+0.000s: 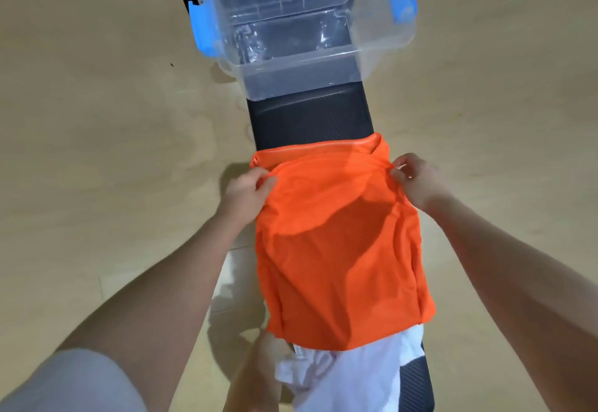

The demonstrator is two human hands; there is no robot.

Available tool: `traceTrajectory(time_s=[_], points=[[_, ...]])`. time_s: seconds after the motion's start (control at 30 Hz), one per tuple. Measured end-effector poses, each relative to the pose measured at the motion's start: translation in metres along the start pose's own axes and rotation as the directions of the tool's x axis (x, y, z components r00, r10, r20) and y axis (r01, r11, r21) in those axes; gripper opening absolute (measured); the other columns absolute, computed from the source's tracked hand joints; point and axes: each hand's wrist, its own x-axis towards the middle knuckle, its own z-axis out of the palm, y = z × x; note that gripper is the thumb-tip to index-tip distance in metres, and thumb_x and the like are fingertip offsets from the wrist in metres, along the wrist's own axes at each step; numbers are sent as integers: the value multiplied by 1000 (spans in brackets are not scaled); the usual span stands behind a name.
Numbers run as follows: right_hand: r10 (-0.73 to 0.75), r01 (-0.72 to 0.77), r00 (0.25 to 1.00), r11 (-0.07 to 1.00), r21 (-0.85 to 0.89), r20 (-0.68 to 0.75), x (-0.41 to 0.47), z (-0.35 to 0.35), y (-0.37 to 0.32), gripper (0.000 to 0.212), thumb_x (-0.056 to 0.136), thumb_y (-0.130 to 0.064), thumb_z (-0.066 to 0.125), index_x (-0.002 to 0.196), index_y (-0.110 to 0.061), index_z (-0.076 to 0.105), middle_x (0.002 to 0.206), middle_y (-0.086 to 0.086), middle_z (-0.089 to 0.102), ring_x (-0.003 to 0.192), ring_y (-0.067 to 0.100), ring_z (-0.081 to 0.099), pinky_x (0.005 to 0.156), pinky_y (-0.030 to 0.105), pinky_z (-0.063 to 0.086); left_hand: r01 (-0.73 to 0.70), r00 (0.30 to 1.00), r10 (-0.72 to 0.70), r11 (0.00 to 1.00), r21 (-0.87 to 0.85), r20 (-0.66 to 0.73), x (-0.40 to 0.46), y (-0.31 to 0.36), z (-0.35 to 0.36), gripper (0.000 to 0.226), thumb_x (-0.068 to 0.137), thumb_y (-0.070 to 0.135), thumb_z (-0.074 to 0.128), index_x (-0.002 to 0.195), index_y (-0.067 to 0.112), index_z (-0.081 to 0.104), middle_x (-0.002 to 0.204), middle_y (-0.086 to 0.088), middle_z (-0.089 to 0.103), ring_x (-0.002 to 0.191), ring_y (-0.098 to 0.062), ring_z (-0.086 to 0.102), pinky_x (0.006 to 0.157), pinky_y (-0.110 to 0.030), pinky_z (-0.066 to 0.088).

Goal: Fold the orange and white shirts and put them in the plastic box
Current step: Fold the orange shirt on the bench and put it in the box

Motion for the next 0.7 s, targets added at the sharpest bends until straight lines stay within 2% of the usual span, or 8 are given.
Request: traceTrajectory(time_s=[0.07, 0.13, 0.23, 0.33, 0.43, 0.5, 0.6, 0.7], points=[[-37, 38, 999, 999, -36, 31, 8, 9, -3, 26, 91, -22, 55, 113, -10, 57, 106, 16, 65, 103, 32, 59, 89, 35, 44, -11, 999, 11, 1000, 4, 31, 10, -3, 8, 25, 92, 27, 55, 107, 8, 61, 100, -13, 66, 95, -30, 60, 73, -28, 39], [-108, 109, 994, 992, -63, 24, 13, 17, -7, 31, 90, -22, 58, 116, -7, 56, 112, 17, 64, 107, 32, 57, 89, 34, 41, -23, 999, 23, 1000, -1, 34, 16, -3, 12, 30, 88, 26, 60, 111, 8, 59, 105, -11, 65, 96, -27, 60, 75, -27, 39], [-135, 139, 990, 981, -138, 41, 16, 26, -7, 37, 85, -22, 64, 116, -5, 51, 110, 19, 63, 104, 35, 58, 85, 38, 41, -60, 997, 59, 998, 12, 51, 23, -5, 11, 28, 86, 25, 64, 108, 8, 61, 107, -12, 66, 99, -29, 60, 84, -33, 43], [-100, 110, 994, 963, -247, 52, 19, 22, -2, 32, 86, -21, 61, 113, -4, 54, 103, 25, 65, 100, 41, 59, 81, 42, 44, -122, 991, 119, 992, 43, 65, 25, -6, 2, 19, 90, 23, 58, 93, 6, 65, 90, -16, 67, 88, -32, 61, 73, -34, 40], [-85, 75, 995, 986, -152, -59, 23, 4, -5, 20, 87, -18, 60, 101, -4, 62, 98, 24, 66, 96, 40, 60, 79, 41, 44, -142, 990, 143, 988, 65, -15, 28, -3, -13, 26, 92, 26, 55, 88, 3, 66, 84, -18, 68, 82, -31, 61, 74, -38, 41], [-81, 69, 990, 991, -112, -115, 30, -1, -7, 18, 88, -18, 58, 100, -5, 63, 100, 23, 66, 97, 39, 59, 83, 43, 44, -139, 988, 145, 984, 110, -51, 35, -1, -17, 29, 93, 27, 53, 89, 1, 66, 82, -19, 67, 80, -33, 61, 73, -40, 43], [-68, 57, 995, 988, -141, -76, 41, 11, -7, 32, 89, -17, 56, 120, -7, 57, 121, 22, 56, 116, 39, 49, 98, 43, 40, -115, 983, 149, 954, 277, -105, 48, 2, -9, 26, 93, 23, 51, 108, 4, 61, 105, -19, 63, 98, -37, 57, 85, -42, 44], [47, -48, 998, 999, -23, -39, 26, 29, 9, 53, 89, -17, 55, 138, -5, 37, 141, 21, 37, 130, 37, 37, 108, 39, 29, -144, 971, 214, 881, 451, -109, 42, 6, 13, 46, 86, 17, 55, 130, 7, 46, 134, -17, 45, 122, -37, 42, 101, -46, 33]])
